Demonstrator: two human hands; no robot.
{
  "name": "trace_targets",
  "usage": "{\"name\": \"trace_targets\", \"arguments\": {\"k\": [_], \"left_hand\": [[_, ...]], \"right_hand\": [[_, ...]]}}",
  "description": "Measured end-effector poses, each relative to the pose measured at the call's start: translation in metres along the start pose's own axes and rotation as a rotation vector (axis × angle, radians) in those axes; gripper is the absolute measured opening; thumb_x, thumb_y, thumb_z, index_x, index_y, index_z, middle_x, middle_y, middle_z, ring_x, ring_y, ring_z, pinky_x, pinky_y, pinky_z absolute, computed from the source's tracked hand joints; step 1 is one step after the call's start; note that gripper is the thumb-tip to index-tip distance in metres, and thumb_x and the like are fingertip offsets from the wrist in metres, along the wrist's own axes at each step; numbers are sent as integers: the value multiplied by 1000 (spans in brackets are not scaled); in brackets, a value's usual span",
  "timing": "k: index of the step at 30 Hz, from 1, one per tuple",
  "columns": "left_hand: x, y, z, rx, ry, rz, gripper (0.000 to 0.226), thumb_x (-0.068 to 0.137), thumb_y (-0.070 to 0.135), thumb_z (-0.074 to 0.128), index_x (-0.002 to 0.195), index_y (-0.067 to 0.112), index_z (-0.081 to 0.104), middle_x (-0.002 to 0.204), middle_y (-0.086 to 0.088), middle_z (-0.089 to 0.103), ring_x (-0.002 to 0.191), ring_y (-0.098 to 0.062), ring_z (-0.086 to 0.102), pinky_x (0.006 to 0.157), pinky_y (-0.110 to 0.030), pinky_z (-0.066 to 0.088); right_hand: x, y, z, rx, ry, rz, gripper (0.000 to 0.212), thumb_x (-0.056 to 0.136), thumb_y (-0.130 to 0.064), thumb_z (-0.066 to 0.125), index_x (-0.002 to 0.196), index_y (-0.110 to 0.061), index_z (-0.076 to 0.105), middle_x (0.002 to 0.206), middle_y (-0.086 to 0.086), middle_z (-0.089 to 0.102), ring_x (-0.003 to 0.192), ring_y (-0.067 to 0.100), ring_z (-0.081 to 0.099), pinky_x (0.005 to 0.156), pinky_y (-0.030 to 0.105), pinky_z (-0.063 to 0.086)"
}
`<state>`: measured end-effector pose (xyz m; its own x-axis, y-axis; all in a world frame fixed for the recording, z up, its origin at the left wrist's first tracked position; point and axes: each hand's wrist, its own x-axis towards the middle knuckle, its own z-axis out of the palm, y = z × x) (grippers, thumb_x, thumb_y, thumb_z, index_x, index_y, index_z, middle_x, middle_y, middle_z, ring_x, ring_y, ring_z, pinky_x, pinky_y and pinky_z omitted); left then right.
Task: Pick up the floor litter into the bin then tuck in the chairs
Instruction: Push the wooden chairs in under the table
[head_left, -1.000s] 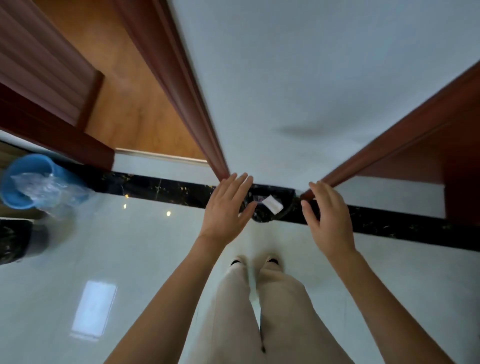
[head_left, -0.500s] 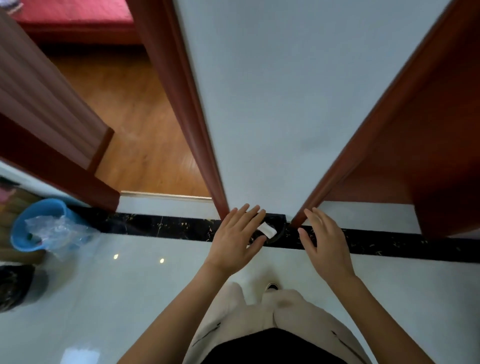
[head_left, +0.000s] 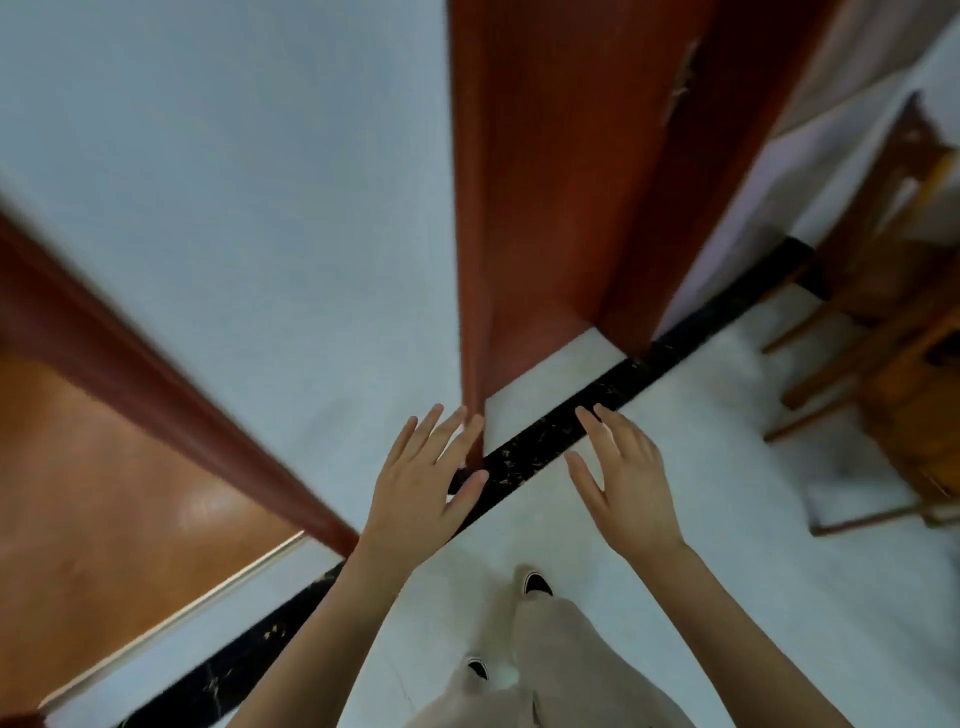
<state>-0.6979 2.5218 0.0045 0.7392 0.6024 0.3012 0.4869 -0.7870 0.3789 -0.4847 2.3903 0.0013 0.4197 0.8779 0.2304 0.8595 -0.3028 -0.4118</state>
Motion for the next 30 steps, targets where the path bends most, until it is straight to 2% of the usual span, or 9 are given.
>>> {"name": "trace_targets", "arguments": {"k": [8,14,21,30], "left_hand": [[56,86,41,-105,-153,355,55,100,47,31,146,20,39,150,3,41,143,-18,27,118,-41,20],[78,165,89,-179,-288,536,56,101,49,26,147,21,37,152,5,38,145,-13,22,118,-39,19],[96,253,150,-209,-375,634,54,100,48,29,147,22,38,150,3,40,143,-15,26,117,-39,20],[129,387,218,-239,-437,694,55,99,48,28,146,22,39,150,5,41,143,-15,27,118,-37,18]], "right_hand": [[-99,49,-71,-109,186,411,54,100,-48,33,143,-17,47,146,9,49,133,29,45,110,46,37],[-165,94,-103,-126,309,649,55,99,-49,34,141,-16,50,142,8,52,131,27,47,107,42,37],[-207,173,-133,-123,336,808,57,98,-51,32,141,-18,49,141,6,52,130,26,48,107,40,37],[-242,284,-195,-144,373,875,57,98,-49,33,140,-15,50,138,8,56,127,27,51,104,43,42]]}}
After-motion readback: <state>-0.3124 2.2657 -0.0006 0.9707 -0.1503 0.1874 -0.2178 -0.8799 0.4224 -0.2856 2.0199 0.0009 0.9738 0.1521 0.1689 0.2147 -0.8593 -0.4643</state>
